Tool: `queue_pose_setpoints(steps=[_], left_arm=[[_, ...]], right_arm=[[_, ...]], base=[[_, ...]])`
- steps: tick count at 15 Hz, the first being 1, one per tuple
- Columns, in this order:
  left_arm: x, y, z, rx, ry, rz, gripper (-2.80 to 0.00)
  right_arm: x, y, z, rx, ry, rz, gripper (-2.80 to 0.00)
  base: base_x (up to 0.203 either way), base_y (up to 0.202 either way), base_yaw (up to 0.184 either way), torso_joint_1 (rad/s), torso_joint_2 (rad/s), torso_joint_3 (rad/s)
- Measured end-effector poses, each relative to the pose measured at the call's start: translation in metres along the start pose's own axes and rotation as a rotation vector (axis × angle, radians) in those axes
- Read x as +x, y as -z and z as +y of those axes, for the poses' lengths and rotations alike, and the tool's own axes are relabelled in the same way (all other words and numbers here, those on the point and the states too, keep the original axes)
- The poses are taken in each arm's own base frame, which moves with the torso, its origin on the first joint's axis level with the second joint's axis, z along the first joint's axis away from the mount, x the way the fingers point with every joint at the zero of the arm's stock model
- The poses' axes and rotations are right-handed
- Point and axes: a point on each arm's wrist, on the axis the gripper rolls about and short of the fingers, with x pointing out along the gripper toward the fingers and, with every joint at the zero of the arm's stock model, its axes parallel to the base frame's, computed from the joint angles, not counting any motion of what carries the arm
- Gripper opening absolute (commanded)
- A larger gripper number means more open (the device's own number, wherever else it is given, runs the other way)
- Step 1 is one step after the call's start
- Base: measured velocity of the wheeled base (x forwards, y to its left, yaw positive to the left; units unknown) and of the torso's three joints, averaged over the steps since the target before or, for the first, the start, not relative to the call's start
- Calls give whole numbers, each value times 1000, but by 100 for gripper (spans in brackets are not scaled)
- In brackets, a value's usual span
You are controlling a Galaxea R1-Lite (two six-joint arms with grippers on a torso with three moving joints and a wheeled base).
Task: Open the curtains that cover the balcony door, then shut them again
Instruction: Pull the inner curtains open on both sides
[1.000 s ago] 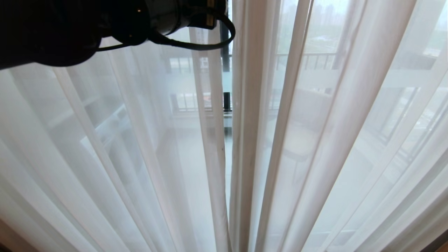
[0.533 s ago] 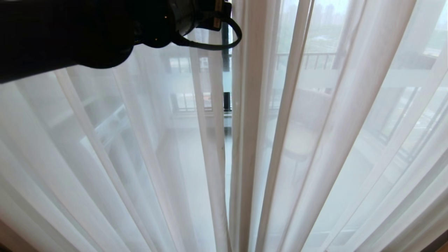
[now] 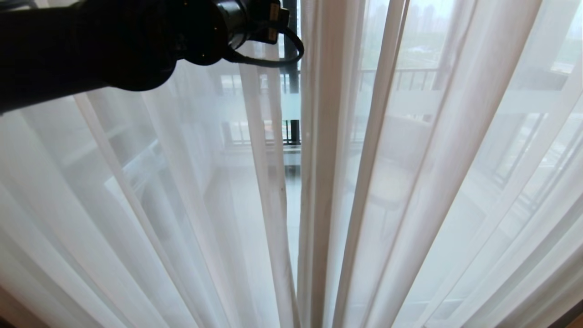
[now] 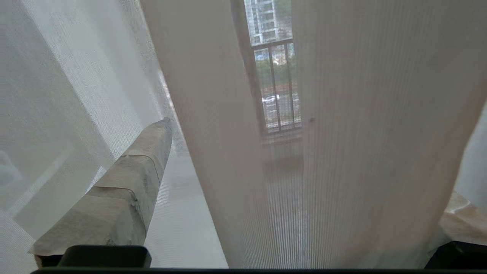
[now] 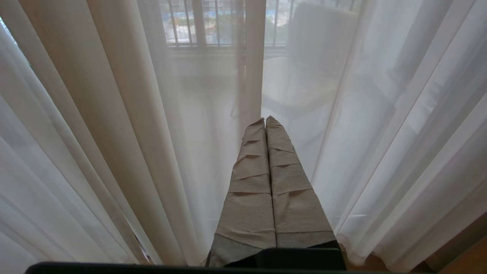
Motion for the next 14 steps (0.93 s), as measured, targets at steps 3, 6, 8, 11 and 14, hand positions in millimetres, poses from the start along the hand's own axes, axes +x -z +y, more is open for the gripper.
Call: queue_pose_setpoints(steps=[3,6,8,11,14], left_arm=[[4,0,5,-6,-20,-19,-280],[7,1,7,-14,-35,-34,-280],[8,1,10,-17,-47,-41,-280],[6,-4,18,-24,-95,-42,-280],[2,-9,28,-30,-156,-39,-280]], right_arm=[[0,0,0,0,0,0,-280],[0,0,0,0,0,0,-280],[0,0,0,0,0,0,-280],[0,0,0,0,0,0,-280],[0,0,0,0,0,0,-280]], base=[[0,0,0,0,0,0],[0,0,0,0,0,0],[0,0,0,0,0,0],[0,0,0,0,0,0],[0,0,0,0,0,0]])
